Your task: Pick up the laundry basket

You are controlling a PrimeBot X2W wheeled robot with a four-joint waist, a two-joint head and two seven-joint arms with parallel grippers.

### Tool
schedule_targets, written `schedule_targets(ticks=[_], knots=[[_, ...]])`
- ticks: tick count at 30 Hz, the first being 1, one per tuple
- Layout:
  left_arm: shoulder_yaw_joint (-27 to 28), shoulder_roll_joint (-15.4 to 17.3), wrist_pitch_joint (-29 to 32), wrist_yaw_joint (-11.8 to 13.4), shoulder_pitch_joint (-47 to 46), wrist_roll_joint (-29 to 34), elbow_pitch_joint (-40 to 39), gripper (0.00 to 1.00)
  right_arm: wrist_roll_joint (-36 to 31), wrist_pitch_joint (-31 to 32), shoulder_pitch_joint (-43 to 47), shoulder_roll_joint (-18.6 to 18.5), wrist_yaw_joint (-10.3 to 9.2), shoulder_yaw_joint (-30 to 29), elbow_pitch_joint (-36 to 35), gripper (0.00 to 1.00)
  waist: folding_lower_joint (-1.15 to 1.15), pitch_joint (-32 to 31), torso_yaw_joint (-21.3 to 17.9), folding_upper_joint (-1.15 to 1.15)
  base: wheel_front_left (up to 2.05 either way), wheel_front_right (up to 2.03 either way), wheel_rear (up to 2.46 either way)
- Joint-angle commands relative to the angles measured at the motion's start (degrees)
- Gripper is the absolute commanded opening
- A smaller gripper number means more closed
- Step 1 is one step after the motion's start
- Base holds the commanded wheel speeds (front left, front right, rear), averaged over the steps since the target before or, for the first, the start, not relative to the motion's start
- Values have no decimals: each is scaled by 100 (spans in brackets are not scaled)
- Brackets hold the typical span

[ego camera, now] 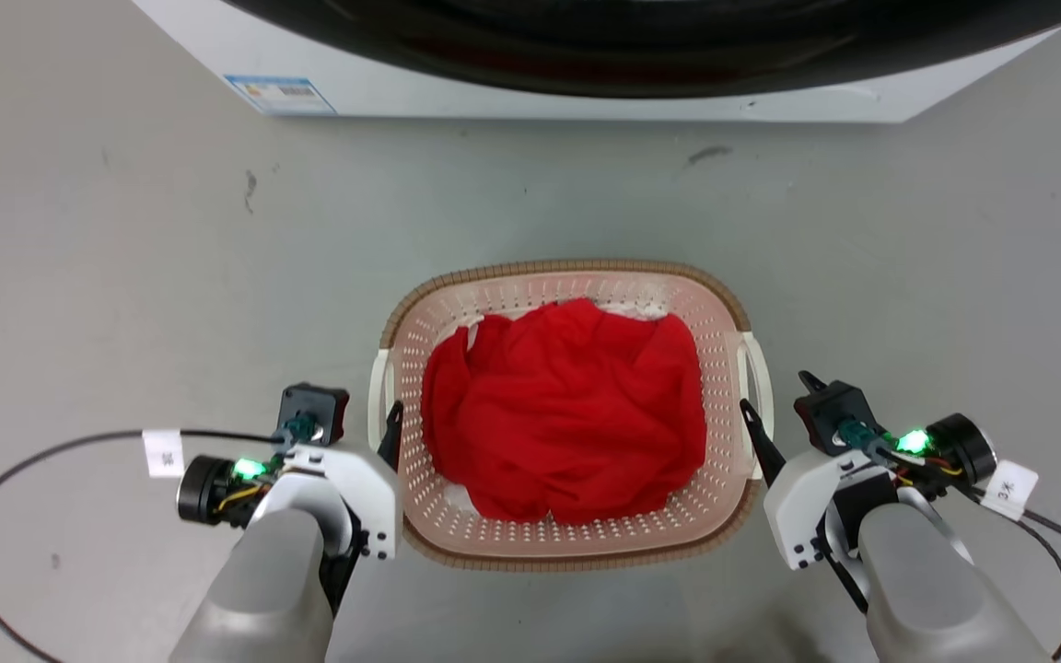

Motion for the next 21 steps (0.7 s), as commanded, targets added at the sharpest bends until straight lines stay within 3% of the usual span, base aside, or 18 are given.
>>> schedule_targets(ticks=[1, 21], knots=[[-33, -13, -16, -29, -170, -16, 70, 100, 28, -10, -192, 9, -5, 28, 128, 100, -1, 228, 3, 0, 0, 0, 0], [-465, -105, -16, -69, -1191, -86, 894, 100, 2, -9, -1407, 9, -5, 38, 1354, 100, -1, 1374, 55, 0, 0, 0, 0]])
